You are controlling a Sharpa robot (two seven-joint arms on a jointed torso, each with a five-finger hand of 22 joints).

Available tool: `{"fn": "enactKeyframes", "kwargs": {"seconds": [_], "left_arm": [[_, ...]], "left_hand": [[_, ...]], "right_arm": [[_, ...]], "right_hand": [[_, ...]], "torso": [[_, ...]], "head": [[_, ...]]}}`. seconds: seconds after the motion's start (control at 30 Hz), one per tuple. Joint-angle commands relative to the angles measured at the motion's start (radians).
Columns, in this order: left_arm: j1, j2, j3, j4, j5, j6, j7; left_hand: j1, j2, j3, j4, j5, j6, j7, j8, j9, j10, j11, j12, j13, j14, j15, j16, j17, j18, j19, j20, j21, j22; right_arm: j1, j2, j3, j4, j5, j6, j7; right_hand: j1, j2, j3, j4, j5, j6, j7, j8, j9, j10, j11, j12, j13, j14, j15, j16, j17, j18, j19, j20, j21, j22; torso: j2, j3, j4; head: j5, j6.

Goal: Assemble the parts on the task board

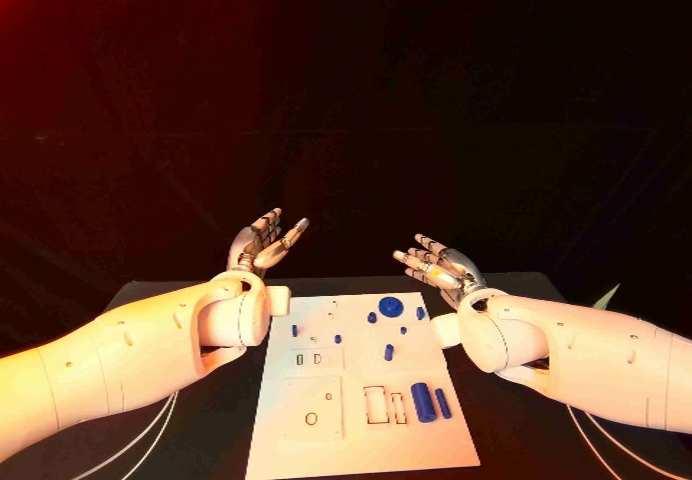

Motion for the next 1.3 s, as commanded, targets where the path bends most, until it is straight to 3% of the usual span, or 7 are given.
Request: {"fn": "enactKeyframes", "kwargs": {"seconds": [0.03,0.2,0.23,0.47,0.63,0.83,1.3], "left_arm": [[0.001,0.002,0.000,-0.001,0.008,0.059,0.007],[0.001,0.002,0.000,-0.001,0.008,0.059,0.007],[0.012,-0.093,0.001,0.085,-0.005,0.116,0.018],[0.020,-0.136,0.004,0.144,-0.010,0.121,0.026],[0.027,-0.165,0.007,0.189,-0.016,0.122,0.030],[0.037,-0.199,0.009,0.239,-0.019,0.130,0.031],[0.041,-0.242,0.011,0.321,-0.026,0.160,0.027]], "left_hand": [[0.026,0.000,0.003,0.007,0.006,0.012,0.097,0.006,0.002,0.014,0.005,0.006,0.002,0.019,0.021,0.007,0.005,0.021,0.010,0.011,0.007,0.003],[0.034,0.036,0.028,0.002,-0.001,0.092,0.116,0.026,0.016,0.121,0.029,0.018,0.011,0.148,0.033,0.038,0.026,0.024,0.076,0.015,0.037,0.017],[0.035,0.037,0.030,0.002,-0.001,0.105,0.118,0.030,0.018,0.138,0.033,0.019,0.012,0.158,0.032,0.040,0.027,0.024,0.083,0.015,0.041,0.018],[0.052,0.045,0.063,-0.007,-0.004,0.320,0.123,0.093,0.059,0.445,0.052,0.052,0.030,0.430,0.013,0.105,0.071,0.043,0.385,0.014,0.159,0.067],[0.060,0.040,0.085,-0.010,-0.005,0.435,0.116,0.126,0.080,0.628,0.036,0.063,0.039,0.570,-0.008,0.137,0.096,0.067,0.448,0.012,0.195,0.073],[0.064,0.030,0.108,-0.011,-0.005,0.520,0.109,0.149,0.095,0.686,0.020,0.056,0.039,0.642,-0.030,0.158,0.120,0.089,0.512,0.009,0.234,0.081],[0.069,0.018,0.132,-0.015,-0.006,0.548,0.100,0.159,0.101,0.737,0.006,0.052,0.040,0.696,-0.047,0.175,0.152,0.092,0.568,-0.006,0.274,0.093]], "right_arm": [[0.014,0.006,-0.011,-0.015,-0.065,0.178,-0.068],[0.025,0.010,-0.022,-0.027,-0.074,0.212,-0.083],[0.060,-0.030,-0.022,-0.028,-0.351,0.107,-0.068],[0.083,-0.046,-0.021,-0.030,-0.521,0.075,-0.057],[0.103,-0.053,-0.021,-0.030,-0.642,0.077,-0.077],[0.125,-0.054,-0.021,-0.034,-0.816,0.086,-0.133],[0.142,-0.027,-0.018,-0.052,-1.320,0.129,-0.345]], "right_hand": [[0.034,0.004,0.017,-0.014,0.004,0.035,0.171,0.011,0.007,0.041,0.004,0.008,0.005,0.044,0.003,0.011,0.007,0.013,0.019,0.007,0.009,0.004],[0.104,0.002,0.046,-0.057,0.003,0.172,0.168,0.051,0.034,0.174,-0.003,0.024,0.015,0.170,-0.007,0.036,0.025,0.021,0.086,0.006,0.033,0.014],[0.131,-0.007,0.055,-0.075,0.003,0.254,0.164,0.078,0.050,0.270,-0.007,0.040,0.022,0.267,-0.013,0.060,0.040,0.032,0.145,0.004,0.053,0.023],[0.179,-0.035,0.078,-0.093,0.002,0.519,0.140,0.155,0.099,0.630,-0.043,0.064,0.038,0.598,-0.058,0.125,0.080,0.077,0.470,0.001,0.148,0.054],[0.188,-0.054,0.097,-0.092,0.003,0.639,0.126,0.180,0.115,0.709,-0.060,0.053,0.037,0.682,-0.081,0.141,0.085,0.097,0.535,-0.002,0.161,0.048],[0.186,-0.079,0.121,-0.081,-0.011,0.727,0.108,0.194,0.122,0.783,-0.082,0.044,0.037,0.781,-0.109,0.163,0.094,0.101,0.618,-0.025,0.183,0.046],[0.188,-0.151,0.102,-0.069,-0.018,0.844,0.044,0.202,0.153,0.970,-0.166,0.040,0.050,1.181,-0.236,0.391,0.305,0.097,0.932,-0.175,0.436,0.175]], "torso": [[0.000,-0.0001,-0.0001],[0.000,-0.0001,-0.0001],[0.043,-0.0078,0.0075],[0.068,-0.0120,0.0172],[0.084,-0.0162,0.0258],[0.105,-0.0233,0.0383],[0.149,-0.0372,0.0690]], "head": [[0.000,0.000],[0.000,0.000],[-0.008,-0.005],[-0.018,-0.006],[-0.023,-0.008],[-0.033,-0.008],[-0.055,-0.010]]}}
